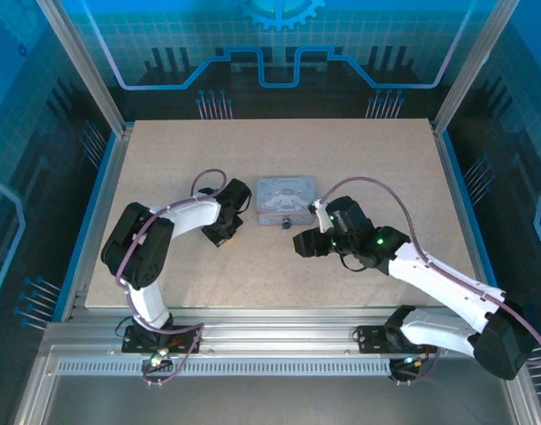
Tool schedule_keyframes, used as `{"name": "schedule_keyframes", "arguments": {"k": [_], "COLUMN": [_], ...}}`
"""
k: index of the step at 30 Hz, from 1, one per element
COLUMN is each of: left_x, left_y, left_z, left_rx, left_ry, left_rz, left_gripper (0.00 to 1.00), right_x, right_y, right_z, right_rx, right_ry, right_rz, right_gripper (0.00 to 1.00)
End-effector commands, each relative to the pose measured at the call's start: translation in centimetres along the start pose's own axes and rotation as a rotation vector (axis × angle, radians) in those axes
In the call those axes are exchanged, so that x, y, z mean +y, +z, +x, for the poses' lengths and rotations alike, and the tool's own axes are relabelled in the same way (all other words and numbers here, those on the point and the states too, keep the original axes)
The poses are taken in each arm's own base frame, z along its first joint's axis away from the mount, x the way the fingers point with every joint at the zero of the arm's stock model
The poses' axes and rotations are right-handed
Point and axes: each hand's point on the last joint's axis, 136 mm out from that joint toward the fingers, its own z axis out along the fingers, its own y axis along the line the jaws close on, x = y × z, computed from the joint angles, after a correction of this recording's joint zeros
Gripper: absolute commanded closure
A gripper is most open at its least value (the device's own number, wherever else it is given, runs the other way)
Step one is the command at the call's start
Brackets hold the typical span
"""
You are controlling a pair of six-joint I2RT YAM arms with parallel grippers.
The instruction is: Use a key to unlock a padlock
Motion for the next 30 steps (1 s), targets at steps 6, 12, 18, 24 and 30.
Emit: {"name": "schedule_keyframes", "arguments": {"k": [6, 12, 18, 24, 30], "left_x": [-0.8, -3.2, -5.7, -8.0, -9.5], "left_y": [0.1, -5.5, -11.2, -16.3, -20.5], "left_z": [0.4, -0.6, 0.0, 2.0, 4.9], "left_rx": [0.032, 0.007, 0.045, 0.105, 0.125], "left_ry": [0.035, 0.120, 0.182, 0.213, 0.270], "left_rz": [0.102, 0.277, 0.484, 0.673, 0.789], "left_gripper": [1.00, 1.00, 1.00, 1.00, 1.00], "right_x": [-0.6, -0.1, 1.1, 3.2, 4.3], "right_y": [-0.3, -0.6, -1.1, -1.9, -2.4], "right_z": [0.9, 0.5, -0.9, -3.4, -5.9], "right_rx": [-0.003, -0.017, -0.044, -0.098, -0.144], "right_ry": [0.024, 0.046, 0.075, 0.109, 0.144], "right_rz": [0.022, 0.000, -0.065, -0.191, -0.285], "right_gripper": [0.38, 0.38, 0.38, 0.41, 0.46]}}
